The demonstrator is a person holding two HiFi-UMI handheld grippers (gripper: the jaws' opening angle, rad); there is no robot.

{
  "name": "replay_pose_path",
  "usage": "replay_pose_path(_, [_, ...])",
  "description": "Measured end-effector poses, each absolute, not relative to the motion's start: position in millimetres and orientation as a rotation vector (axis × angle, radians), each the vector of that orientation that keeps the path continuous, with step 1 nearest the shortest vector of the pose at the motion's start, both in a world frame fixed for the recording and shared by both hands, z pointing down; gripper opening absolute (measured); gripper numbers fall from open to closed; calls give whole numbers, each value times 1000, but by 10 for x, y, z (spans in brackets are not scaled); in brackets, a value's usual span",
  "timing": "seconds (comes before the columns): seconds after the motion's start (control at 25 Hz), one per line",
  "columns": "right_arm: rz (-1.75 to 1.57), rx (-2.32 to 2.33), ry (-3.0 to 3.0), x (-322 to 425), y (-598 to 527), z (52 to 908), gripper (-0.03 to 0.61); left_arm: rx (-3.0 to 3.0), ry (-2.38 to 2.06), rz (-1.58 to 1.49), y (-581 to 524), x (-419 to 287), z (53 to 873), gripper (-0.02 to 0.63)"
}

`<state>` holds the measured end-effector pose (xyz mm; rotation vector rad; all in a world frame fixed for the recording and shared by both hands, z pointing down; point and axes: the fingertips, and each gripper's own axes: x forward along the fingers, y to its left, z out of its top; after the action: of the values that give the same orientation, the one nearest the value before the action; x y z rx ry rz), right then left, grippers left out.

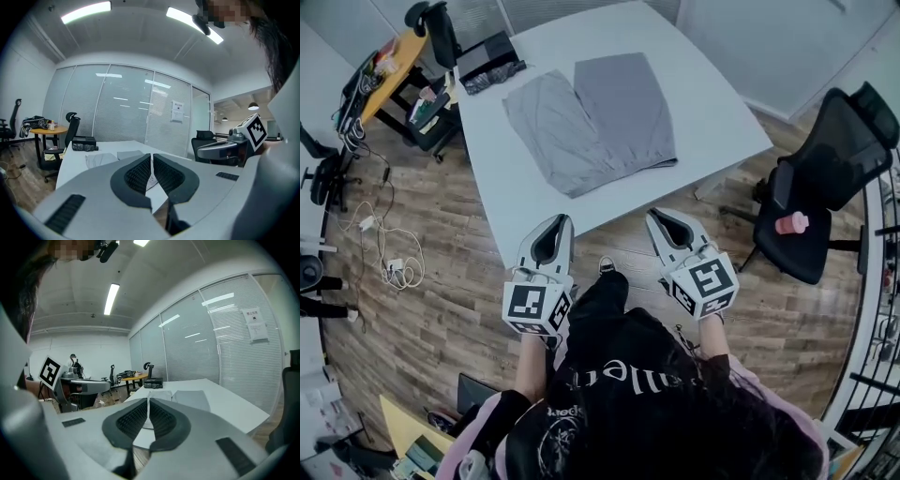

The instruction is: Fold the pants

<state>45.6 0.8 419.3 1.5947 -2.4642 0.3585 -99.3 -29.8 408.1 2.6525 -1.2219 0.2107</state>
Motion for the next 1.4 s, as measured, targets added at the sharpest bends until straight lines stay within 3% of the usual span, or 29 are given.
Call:
replay_pose_path(0.6, [450, 1497, -2378, 440, -982, 4709, 29, 2550, -1196, 286, -1166, -1096, 4633, 34])
replay_pose_path(1.16, [506, 1531, -2253, 805, -1233, 4983, 29, 2385, -1226, 384, -1344, -1262, 5223, 36])
replay_pose_path(1.4, [586, 1538, -2212, 1122, -1279, 5258, 31, 2282, -1193, 466, -1340, -1225, 5627, 121])
